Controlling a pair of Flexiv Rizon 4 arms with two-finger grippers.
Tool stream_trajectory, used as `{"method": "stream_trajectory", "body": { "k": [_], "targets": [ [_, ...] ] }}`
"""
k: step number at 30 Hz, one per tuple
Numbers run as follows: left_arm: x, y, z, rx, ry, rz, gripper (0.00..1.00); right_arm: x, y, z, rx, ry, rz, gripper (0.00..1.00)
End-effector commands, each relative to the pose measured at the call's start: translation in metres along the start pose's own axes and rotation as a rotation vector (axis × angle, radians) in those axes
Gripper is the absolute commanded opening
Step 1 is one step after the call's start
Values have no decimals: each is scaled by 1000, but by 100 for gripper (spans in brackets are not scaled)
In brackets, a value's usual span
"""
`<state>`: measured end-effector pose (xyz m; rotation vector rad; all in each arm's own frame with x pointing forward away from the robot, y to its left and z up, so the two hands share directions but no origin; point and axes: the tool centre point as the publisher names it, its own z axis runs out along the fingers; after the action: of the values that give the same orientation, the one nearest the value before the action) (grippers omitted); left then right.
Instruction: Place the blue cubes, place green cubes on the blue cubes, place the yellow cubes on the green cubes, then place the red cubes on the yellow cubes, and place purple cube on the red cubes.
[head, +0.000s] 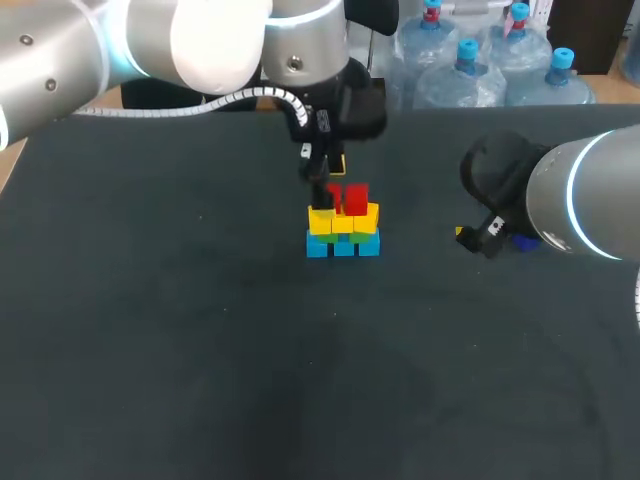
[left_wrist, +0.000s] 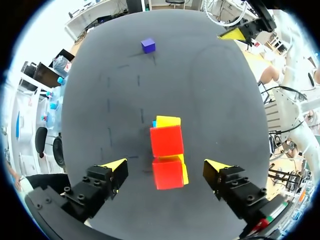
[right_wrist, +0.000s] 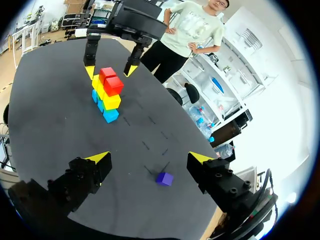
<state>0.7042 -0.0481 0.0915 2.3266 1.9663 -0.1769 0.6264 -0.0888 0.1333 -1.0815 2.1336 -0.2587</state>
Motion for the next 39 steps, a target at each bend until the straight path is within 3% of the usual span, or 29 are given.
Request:
{"method": "stream_trajectory", "body": {
  "k": [1,5,10,13,19,21,23,25,27,33,35,37,39],
  "targets": [
    [-1,-4,-5,-28,-18,15,100,2,1,0,4,-7,2,100],
    [3,-5,-28,-52,-16,16,100,2,1,0,4,-7,2,100],
    [26,-13,-81,-123,-9,-40,100,2,1,0,4,-7,2,100],
    [48,-24,-116,-189,-6,-97,100,2,1,0,4,-7,2,100],
    [80,-53,-141,-282,46,-232,100,2,1,0,4,-7,2,100],
    [90,-63,-140,-325,103,-283,100,2,1,0,4,-7,2,100],
    [98,-72,-135,-339,32,-351,100,2,1,0,4,-7,2,100],
    [104,-82,-123,-352,48,-392,100,2,1,0,4,-7,2,100],
    [110,-92,-117,-387,-5,-444,100,2,1,0,4,-7,2,100],
    [101,-108,-99,-427,-74,-399,100,2,1,0,4,-7,2,100],
    [94,-108,-93,-421,-52,-337,100,2,1,0,4,-7,2,100],
    [87,-106,-88,-425,-98,-303,100,2,1,0,4,-7,2,100],
    [76,-103,-84,-429,-81,-254,100,2,1,0,4,-7,2,100]
  ]
}}
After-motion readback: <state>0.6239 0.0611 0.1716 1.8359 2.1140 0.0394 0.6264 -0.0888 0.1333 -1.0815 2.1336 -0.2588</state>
